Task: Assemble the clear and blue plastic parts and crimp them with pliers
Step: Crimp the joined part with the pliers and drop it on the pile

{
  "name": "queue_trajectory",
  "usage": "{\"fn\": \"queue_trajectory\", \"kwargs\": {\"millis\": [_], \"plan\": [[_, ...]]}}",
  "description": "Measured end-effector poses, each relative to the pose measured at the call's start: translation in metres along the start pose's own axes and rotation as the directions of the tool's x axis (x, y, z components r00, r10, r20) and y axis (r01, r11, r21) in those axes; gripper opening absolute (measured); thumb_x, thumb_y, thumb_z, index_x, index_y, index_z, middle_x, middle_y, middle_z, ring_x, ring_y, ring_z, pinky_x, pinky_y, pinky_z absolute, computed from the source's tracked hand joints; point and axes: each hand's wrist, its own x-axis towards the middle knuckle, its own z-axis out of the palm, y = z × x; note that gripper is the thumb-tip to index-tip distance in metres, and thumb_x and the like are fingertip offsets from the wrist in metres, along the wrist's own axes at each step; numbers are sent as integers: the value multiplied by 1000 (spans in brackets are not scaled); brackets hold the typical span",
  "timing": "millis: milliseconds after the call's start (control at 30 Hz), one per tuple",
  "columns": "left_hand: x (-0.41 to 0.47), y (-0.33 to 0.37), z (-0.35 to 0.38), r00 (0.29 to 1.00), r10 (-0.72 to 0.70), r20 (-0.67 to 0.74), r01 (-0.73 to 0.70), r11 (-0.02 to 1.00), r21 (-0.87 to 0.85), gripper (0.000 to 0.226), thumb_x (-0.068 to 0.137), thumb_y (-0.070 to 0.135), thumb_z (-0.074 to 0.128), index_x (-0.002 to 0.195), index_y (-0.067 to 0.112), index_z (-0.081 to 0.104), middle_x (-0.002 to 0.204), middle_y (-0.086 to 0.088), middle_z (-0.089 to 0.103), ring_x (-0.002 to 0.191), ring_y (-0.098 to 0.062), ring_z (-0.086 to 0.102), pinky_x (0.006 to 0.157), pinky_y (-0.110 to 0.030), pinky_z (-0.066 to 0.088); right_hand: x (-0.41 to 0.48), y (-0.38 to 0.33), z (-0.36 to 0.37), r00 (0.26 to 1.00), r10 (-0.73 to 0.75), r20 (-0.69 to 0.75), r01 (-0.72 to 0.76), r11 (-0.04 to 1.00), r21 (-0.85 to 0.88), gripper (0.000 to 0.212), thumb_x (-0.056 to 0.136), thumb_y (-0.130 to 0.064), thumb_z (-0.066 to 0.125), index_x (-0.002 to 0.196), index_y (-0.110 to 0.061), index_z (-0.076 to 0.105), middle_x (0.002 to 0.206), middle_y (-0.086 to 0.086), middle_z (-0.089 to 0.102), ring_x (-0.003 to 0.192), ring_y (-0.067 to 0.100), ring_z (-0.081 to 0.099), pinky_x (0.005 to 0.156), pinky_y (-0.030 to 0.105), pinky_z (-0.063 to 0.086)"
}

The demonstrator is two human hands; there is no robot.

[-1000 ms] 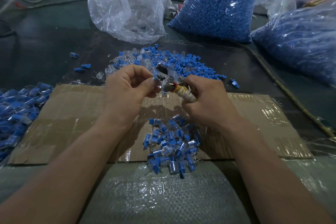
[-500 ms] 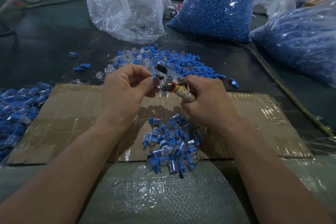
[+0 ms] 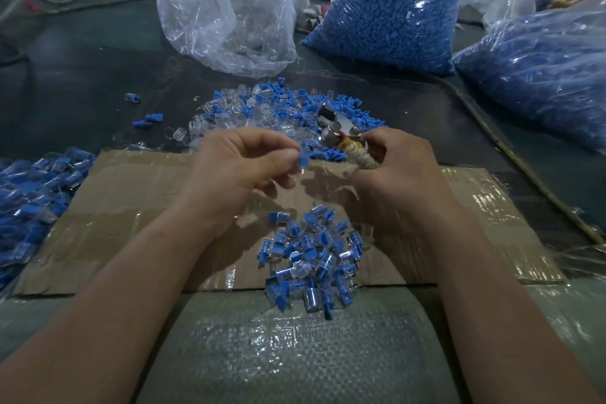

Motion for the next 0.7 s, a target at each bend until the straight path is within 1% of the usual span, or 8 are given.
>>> {"fn": "queue_trajectory", "kwargs": {"millis": [133, 267, 367, 433, 500, 600, 633, 700], "plan": [[-4, 1, 3, 975, -35, 219, 19, 997, 75, 14, 59, 18, 70, 72, 14, 71, 67, -1, 70, 57, -8, 62, 54, -15, 51, 3, 4, -2, 996, 19, 84, -16, 999, -41, 40, 66, -31, 79, 97, -10, 63, 88, 3, 62, 82, 20, 56, 74, 34, 46], [-3, 1, 3, 936, -31, 352, -7, 994, 106, 20, 51, 28, 75, 68, 17, 71, 68, -3, 69, 59, -11, 63, 55, -18, 52, 3, 2, -2, 978, 23, 206, -11, 998, -60, 41, 63, -38, 81, 95, -18, 64, 81, -9, 57, 80, 12, 54, 69, 28, 42], [-4, 1, 4, 919, -18, 395, -34, 991, 126, 21, 52, 33, 74, 67, 19, 73, 66, -2, 68, 60, -14, 62, 55, -22, 52, 3, 1, 0, 975, -2, 224, 27, 994, -108, 49, 59, -44, 81, 99, -20, 65, 80, -13, 54, 82, 11, 53, 70, 28, 40], [-6, 2, 5, 925, -7, 380, -32, 995, 97, 20, 53, 32, 73, 67, 18, 73, 65, 0, 68, 60, -10, 62, 55, -17, 51, 4, 1, 2, 971, -2, 239, 37, 989, -142, 63, 57, -47, 81, 111, -19, 62, 87, -12, 50, 84, 9, 48, 73, 25, 35], [-6, 2, 5, 960, -4, 281, -20, 997, 81, 16, 59, 26, 71, 69, 15, 71, 66, 0, 69, 62, -8, 64, 58, -14, 50, 4, 3, 3, 966, 12, 260, 32, 986, -165, 73, 55, -50, 80, 117, -19, 59, 93, -10, 49, 86, 9, 45, 75, 25, 33], [-1, -3, 3, 998, -35, -47, 39, 995, 97, 3, 72, 12, 67, 75, 13, 69, 70, -2, 69, 67, -10, 64, 68, -20, 54, 5, 7, 2, 959, 22, 282, 25, 987, -161, 82, 51, -55, 78, 122, -19, 57, 105, -6, 56, 90, 8, 43, 76, 25, 32], [3, -5, 0, 984, -21, -175, 48, 987, 152, 7, 76, 9, 67, 75, 16, 68, 72, -1, 68, 67, -9, 64, 69, -22, 53, 4, 8, 2, 956, 28, 292, 18, 988, -155, 83, 50, -56, 78, 122, -19, 56, 107, -6, 56, 90, 8, 43, 76, 25, 32], [11, -10, -10, 926, 83, -369, 63, 928, 367, 17, 80, 9, 68, 74, 25, 64, 75, 4, 66, 68, -6, 61, 72, -24, 52, 5, 10, 1, 948, 42, 314, 9, 987, -161, 84, 49, -58, 76, 122, -21, 56, 104, -8, 53, 91, 8, 43, 76, 26, 32]]}}
